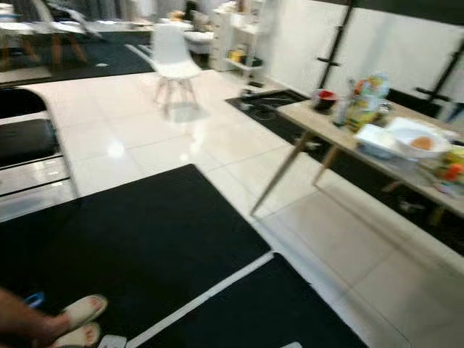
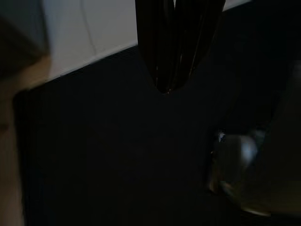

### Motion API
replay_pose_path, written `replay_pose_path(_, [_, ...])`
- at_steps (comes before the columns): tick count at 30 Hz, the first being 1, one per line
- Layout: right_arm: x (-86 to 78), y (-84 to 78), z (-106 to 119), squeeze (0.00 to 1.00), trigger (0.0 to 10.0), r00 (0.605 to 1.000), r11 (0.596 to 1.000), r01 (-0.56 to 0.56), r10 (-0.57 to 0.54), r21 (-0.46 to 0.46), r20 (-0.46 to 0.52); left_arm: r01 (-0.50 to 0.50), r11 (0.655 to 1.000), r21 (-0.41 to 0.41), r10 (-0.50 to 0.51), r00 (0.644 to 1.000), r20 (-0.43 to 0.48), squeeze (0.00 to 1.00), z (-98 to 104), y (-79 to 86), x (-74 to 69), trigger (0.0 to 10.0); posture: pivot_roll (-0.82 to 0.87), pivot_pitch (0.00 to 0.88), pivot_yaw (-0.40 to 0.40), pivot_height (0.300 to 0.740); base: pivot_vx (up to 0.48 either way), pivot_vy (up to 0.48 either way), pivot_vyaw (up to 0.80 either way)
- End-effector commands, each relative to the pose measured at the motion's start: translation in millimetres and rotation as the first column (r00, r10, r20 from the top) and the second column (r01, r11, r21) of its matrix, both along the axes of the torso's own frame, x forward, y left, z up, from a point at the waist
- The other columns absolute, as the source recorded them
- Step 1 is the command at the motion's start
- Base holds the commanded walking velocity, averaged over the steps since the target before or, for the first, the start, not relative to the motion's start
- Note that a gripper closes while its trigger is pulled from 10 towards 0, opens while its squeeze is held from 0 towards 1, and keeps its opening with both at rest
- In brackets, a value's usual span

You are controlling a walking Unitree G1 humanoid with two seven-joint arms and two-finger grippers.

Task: Restocking fridge

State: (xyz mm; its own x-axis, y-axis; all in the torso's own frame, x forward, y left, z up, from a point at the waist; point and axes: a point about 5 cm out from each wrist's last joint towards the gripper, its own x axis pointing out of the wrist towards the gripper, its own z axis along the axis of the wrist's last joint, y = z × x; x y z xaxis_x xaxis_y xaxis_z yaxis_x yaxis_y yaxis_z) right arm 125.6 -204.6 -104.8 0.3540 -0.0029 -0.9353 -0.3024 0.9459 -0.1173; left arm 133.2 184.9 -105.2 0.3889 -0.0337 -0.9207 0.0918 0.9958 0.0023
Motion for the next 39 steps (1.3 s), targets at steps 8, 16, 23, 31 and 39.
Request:
replay_pose_path(8, [-3.8, -4.5, -0.5, 0.00, 10.0, 1.000, 1.000, 0.006, -0.006, -0.017, -0.011, 0.024, 1.000, -0.002, -0.024, 1.000, 0.002, 0.00, 0.1, -0.8, 0.3, 10.0, -0.03, 0.000, -0.022, 0.740, 0.000, 0.000, -0.78])
replay_pose_path(16, [-5.2, -2.9, -1.2, 0.00, 10.0, 1.000, 1.000, 0.003, -0.003, -0.018, -0.015, 0.036, 0.999, 0.003, -0.036, 0.999, 0.000, 0.00, 0.3, 1.5, -0.2, 10.0, -0.02, 0.000, -0.012, 0.740, 0.000, 0.000, -0.78])
replay_pose_path(23, [-6.6, -1.6, -1.9, 0.00, 10.0, 1.000, 1.000, 0.001, -0.001, -0.018, -0.020, 0.040, 0.999, 0.006, -0.040, 0.999, 0.001, 0.00, 0.6, 2.6, 0.3, 10.0, -0.02, 0.000, -0.008, 0.740, 0.000, 0.000, -0.78])
replay_pose_path(31, [-8.5, -1.4, -2.5, 0.00, 10.0, 1.000, 1.000, 0.007, -0.008, -0.021, -0.022, 0.038, 0.999, 0.003, -0.038, 0.999, 0.000, 0.00, 0.5, 3.4, -0.2, 10.0, -0.02, 0.002, -0.007, 0.740, 0.000, 0.000, -0.78])
replay_pose_path(39, [-8.9, -1.8, -2.5, 0.00, 10.0, 1.000, 1.000, 0.011, -0.012, -0.023, -0.021, 0.036, 0.999, -0.003, -0.036, 0.999, 0.001, 0.00, 0.4, 1.8, -0.2, 10.0, -0.02, 0.005, -0.010, 0.740, 0.000, 0.000, -0.78])
